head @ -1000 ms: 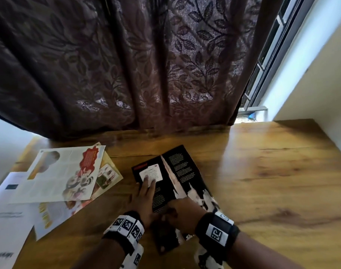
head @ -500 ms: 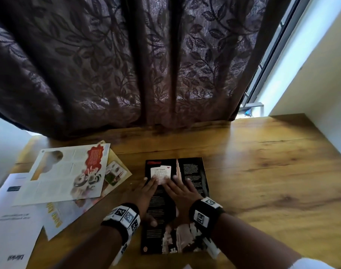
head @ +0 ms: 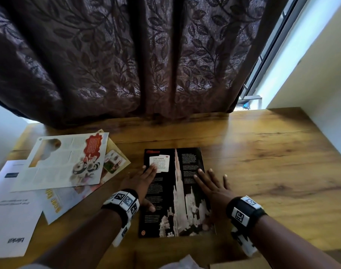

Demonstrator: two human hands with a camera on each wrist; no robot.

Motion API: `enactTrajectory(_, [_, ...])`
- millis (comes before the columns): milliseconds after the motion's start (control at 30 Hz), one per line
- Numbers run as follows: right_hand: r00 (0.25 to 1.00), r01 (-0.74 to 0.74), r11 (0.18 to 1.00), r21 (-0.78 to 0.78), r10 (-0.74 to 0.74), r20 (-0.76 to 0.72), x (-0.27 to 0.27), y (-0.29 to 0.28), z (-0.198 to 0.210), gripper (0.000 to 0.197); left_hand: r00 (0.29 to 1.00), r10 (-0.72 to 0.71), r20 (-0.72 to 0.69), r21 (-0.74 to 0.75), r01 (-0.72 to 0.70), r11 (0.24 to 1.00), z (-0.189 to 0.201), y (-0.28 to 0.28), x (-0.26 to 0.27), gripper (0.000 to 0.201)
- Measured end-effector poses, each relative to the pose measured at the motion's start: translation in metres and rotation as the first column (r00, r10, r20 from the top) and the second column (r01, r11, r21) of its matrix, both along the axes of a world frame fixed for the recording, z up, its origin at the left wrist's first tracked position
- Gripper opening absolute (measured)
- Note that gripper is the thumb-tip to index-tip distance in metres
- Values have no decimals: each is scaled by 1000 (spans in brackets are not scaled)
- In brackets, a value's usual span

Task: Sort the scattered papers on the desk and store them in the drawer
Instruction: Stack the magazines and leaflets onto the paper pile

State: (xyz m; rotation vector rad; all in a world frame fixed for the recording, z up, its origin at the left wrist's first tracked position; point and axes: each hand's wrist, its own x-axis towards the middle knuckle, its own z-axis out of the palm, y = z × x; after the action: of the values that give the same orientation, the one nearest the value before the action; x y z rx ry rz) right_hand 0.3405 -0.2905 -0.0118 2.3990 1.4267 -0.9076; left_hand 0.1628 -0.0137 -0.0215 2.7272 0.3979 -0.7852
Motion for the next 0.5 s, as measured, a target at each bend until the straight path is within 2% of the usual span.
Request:
enactTrajectory(100, [1000, -10, 1000, -13, 10, -4, 0, 0, 6, 150, 1000, -3, -27, 35, 4, 999, 6, -6, 0, 151])
enactTrajectory(300, [999, -3, 1000, 24, 4, -49, 2, -1, 17, 133, 997, 72, 24, 59, -74, 996, 18, -18, -8, 140])
enactTrajectory(400, [997, 45, 992, 118, -37, -69, 2, 8, 25, 128, 970, 189, 154, 15, -193, 981, 20, -21, -25, 122])
enactTrajectory(500, [999, 16, 967, 253, -3, -54, -9, 27, 31, 118, 857, 377, 352, -76, -375, 924, 29, -13, -57, 111])
